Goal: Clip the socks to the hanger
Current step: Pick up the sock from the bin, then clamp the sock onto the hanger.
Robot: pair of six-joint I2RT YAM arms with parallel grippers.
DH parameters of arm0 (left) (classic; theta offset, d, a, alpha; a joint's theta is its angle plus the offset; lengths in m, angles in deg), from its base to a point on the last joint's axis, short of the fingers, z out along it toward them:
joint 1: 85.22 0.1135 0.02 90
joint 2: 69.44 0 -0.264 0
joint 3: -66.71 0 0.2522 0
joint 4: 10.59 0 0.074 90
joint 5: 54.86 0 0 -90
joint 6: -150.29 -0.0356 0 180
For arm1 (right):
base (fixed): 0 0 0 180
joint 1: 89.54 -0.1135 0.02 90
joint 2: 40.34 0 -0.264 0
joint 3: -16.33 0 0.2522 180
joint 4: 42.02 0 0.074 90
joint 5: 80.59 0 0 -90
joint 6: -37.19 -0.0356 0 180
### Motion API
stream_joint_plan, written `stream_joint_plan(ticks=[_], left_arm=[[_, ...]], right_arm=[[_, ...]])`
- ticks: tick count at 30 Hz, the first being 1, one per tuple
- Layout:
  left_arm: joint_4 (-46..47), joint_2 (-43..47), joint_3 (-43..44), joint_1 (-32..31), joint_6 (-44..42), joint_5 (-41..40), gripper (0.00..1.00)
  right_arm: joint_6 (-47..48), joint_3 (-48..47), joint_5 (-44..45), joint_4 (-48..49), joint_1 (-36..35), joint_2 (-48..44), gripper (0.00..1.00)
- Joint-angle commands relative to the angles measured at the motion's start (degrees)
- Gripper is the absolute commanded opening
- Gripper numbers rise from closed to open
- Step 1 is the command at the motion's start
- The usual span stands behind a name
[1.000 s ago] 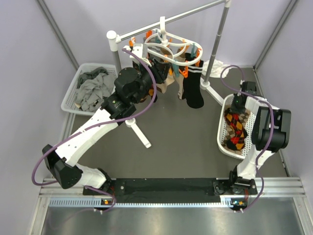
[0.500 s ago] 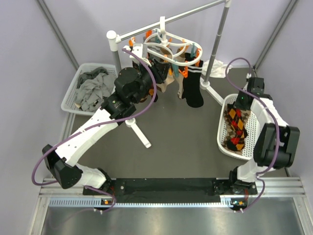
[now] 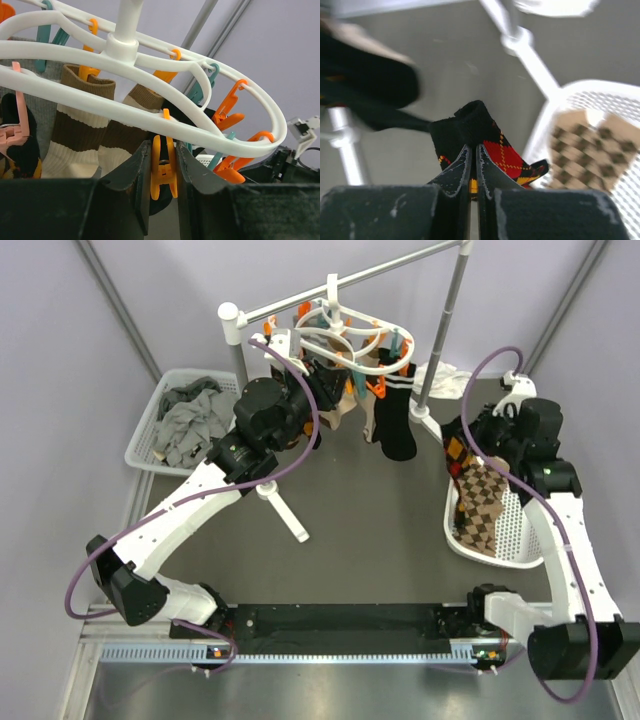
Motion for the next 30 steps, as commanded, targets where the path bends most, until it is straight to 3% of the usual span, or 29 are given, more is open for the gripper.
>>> stream_joint_plan(ticks=[1,12,16,30], left_arm=[[-0.4,1.5,1.5,0.0,1.3,2.1,0.11],[1.6,1.3,1.3,-0.1,3.6,5.2,0.11],[2.3,1.6,0.8,0.0,4.6,6.2,0.11],[4.6,2.4,-1.7,0.0,5.8,7.6,0.11]], right_arm=[[-3.2,-2.9,-7.9,7.6,-6.1,-4.7,0.00],[-10.8,-2.7,-9.2,26.1,-25.9,-4.5,0.00],[-13.4,-2.9,-8.8,30.9,-29.8,-1.9,0.00],[-20.7,-3.7,-6.8,42.0,-32.5,5.4,0.00]])
